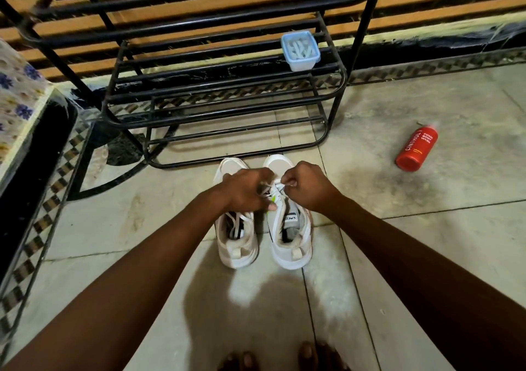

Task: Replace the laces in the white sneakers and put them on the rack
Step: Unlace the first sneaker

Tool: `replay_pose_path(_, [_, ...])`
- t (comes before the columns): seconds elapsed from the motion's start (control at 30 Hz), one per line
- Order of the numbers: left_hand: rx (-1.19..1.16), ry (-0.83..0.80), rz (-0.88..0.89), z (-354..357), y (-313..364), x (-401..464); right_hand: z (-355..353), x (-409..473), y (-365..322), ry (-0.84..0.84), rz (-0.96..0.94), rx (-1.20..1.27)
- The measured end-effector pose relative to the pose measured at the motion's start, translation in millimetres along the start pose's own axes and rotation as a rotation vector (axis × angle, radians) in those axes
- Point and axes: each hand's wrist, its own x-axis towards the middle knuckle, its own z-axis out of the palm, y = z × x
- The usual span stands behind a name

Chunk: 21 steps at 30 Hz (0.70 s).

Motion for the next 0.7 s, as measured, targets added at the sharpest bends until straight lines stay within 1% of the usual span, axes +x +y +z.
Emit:
replay_pose_path(0.03, [0.055, -0.025, 0.005, 6, 2, 3, -1, 2, 0, -0.042, -0.006, -0.02])
replay_pose_path(0.13, [0.222, 0.007, -0.008, 17, 9, 7, -2, 6, 0, -0.112, -0.019, -0.054])
replay_pose_path(0.33, [0.272, 0.087, 0.009, 30, 8, 8, 3, 9, 5, -0.094, -0.114, -0.084])
replay_pose_path(0.43, [0.322, 0.134, 0.035, 36, 7, 7, 10, 10, 7, -0.121, -0.118, -0.123])
replay_pose_path(0.5, [0.379, 0.137, 0.032, 39, 5, 8, 11, 11, 7, -0.136, -0.117, -0.126])
replay_pose_path(0.57, [0.394, 0.109, 0.022, 40, 3, 10, 9, 14, 5, -0.186, -0.093, -0.115])
replay_pose_path(0.63, [0.397, 0.097, 0.018, 40, 1, 11, 8, 17, -1, -0.275, -0.072, -0.14])
replay_pose_path(0.7, [0.408, 0.107, 0.021, 40, 1, 12, 7, 21, -3, -0.346, -0.007, -0.105])
